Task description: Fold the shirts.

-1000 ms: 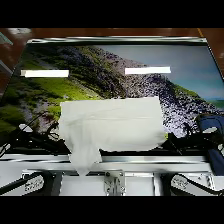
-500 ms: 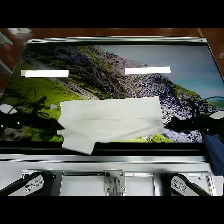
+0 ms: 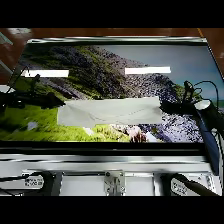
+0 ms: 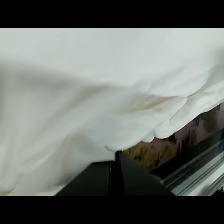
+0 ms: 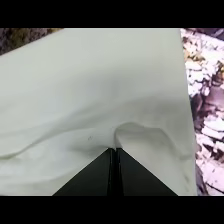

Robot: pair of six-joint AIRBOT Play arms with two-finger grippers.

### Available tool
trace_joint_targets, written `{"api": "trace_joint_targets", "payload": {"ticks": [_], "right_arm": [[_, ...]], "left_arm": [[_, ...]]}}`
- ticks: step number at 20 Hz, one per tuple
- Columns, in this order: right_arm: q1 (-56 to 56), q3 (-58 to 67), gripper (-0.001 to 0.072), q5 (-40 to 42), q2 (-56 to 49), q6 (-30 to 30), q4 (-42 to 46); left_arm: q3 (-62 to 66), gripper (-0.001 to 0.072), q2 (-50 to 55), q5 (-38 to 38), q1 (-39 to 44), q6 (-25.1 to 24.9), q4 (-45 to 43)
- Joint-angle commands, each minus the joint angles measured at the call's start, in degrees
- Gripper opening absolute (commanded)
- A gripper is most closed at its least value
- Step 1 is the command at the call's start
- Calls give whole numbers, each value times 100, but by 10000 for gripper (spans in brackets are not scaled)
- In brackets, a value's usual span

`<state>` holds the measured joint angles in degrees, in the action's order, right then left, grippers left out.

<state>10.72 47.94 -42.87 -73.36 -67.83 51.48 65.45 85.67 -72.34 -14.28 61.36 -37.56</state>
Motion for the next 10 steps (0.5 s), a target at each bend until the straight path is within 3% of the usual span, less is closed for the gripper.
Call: {"api": "trace_joint_targets", "payload": {"ticks": [1, 10], "right_arm": [[-232, 345, 59, 651, -483, -428, 321], [-236, 649, 60, 964, -1123, -754, 420]], "left_arm": [[614, 35, 686, 37, -2, 90, 334], [903, 35, 1473, 146, -109, 450, 33]]}}
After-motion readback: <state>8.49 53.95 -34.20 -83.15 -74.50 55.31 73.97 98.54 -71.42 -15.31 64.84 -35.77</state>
